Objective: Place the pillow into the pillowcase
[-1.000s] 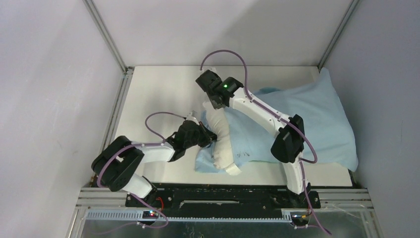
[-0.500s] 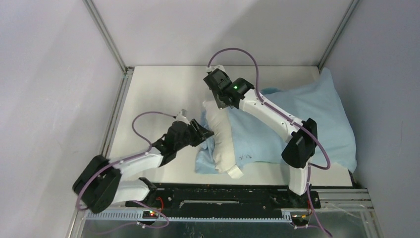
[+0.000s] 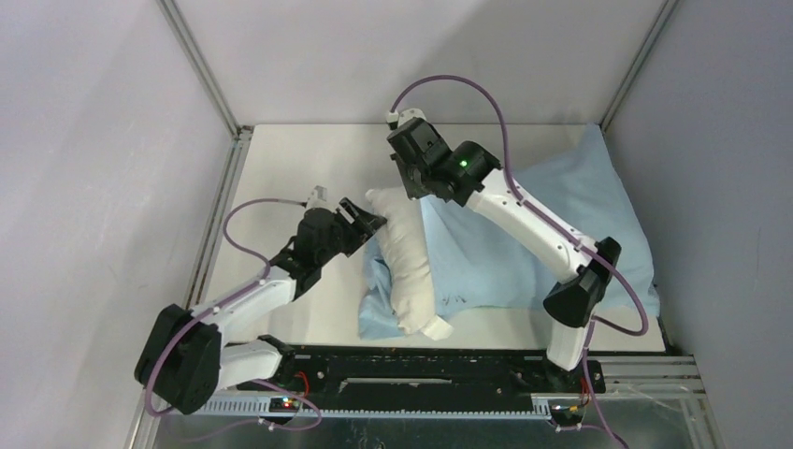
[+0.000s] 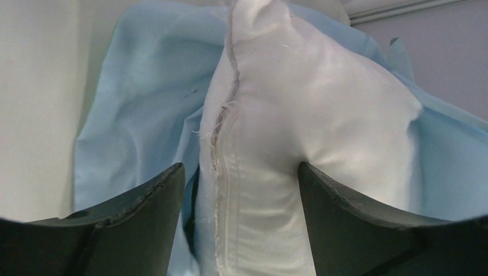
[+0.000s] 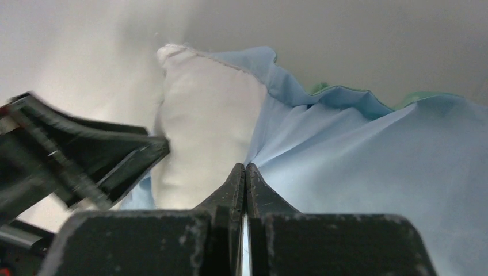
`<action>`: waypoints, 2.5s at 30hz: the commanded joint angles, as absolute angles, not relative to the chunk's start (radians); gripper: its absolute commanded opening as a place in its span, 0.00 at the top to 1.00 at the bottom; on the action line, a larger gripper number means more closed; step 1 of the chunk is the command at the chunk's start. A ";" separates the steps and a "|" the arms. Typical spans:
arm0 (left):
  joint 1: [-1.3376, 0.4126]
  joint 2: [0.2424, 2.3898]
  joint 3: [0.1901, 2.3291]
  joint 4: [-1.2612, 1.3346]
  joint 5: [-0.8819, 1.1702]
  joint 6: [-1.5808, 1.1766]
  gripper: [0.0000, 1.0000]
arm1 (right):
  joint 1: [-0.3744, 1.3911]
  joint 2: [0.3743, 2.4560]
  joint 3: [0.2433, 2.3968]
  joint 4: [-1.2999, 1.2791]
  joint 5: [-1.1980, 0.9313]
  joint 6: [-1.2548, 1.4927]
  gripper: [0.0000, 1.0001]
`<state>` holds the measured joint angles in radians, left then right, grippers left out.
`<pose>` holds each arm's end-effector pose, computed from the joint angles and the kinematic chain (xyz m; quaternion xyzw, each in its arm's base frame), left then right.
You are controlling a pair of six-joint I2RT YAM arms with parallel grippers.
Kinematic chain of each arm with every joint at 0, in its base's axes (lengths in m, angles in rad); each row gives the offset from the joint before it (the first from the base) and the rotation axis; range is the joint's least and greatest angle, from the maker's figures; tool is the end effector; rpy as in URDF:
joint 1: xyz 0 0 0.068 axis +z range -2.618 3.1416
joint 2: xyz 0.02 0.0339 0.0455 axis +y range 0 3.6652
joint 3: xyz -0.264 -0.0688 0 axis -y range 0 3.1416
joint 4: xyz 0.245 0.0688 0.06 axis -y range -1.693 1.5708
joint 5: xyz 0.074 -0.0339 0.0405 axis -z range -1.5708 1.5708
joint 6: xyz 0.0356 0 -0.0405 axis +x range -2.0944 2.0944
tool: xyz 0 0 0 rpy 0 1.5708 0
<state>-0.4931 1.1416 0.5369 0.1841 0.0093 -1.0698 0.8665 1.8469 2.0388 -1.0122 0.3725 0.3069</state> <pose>0.2164 -0.1167 0.2189 -0.2362 0.8052 -0.3859 0.3834 0.2651 0.2919 0.3948 -0.1873 0.8975 0.0559 0.3953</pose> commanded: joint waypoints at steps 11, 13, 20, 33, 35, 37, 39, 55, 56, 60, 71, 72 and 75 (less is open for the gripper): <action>-0.635 1.321 0.704 0.639 0.210 -1.132 0.99 | 0.910 1.757 2.162 -0.942 0.338 0.279 1.00; -0.668 1.313 0.704 0.644 0.220 -1.117 1.00 | 0.897 1.779 2.173 -0.947 0.344 0.281 1.00; -0.700 1.424 0.705 0.775 0.356 -1.134 1.00 | 0.896 1.870 2.344 -0.984 0.311 0.263 1.00; -0.673 1.473 0.664 0.634 0.337 -1.112 1.00 | 0.875 1.795 2.010 -0.960 0.269 0.254 1.00; -0.668 1.483 0.659 0.618 0.335 -1.122 1.00 | 0.875 1.788 1.967 -0.948 0.262 0.258 1.00; -0.667 1.486 0.660 0.587 0.325 -1.120 1.00 | 0.879 1.788 1.953 -0.953 0.255 0.260 1.00; -0.667 1.518 0.687 0.598 0.347 -1.120 1.00 | 0.887 1.776 1.961 -0.932 0.236 0.262 1.00; -0.627 1.663 0.893 0.614 0.259 -1.163 1.00 | 0.893 1.851 2.184 -0.993 0.016 0.263 1.00; -0.614 1.655 0.892 0.596 0.241 -1.162 1.00 | 0.887 1.830 2.130 -0.967 0.017 0.272 1.00; -0.581 1.630 0.895 0.594 0.265 -1.123 1.00 | 0.837 1.791 2.021 -0.935 0.030 0.310 0.91; -0.523 1.437 0.683 0.473 0.222 -1.069 0.74 | 0.905 1.729 1.988 -1.057 0.504 0.348 0.19; -0.515 1.414 0.663 0.461 0.216 -1.061 0.74 | 0.906 1.720 1.967 -1.060 0.539 0.353 0.18; -0.501 1.362 0.621 0.446 0.222 -1.045 0.73 | 0.924 1.679 1.888 -1.062 0.617 0.384 0.20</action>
<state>-0.5228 1.4433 0.6685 0.4629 0.2367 -1.0943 0.9108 1.7580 1.9614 -1.0370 0.4080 0.3328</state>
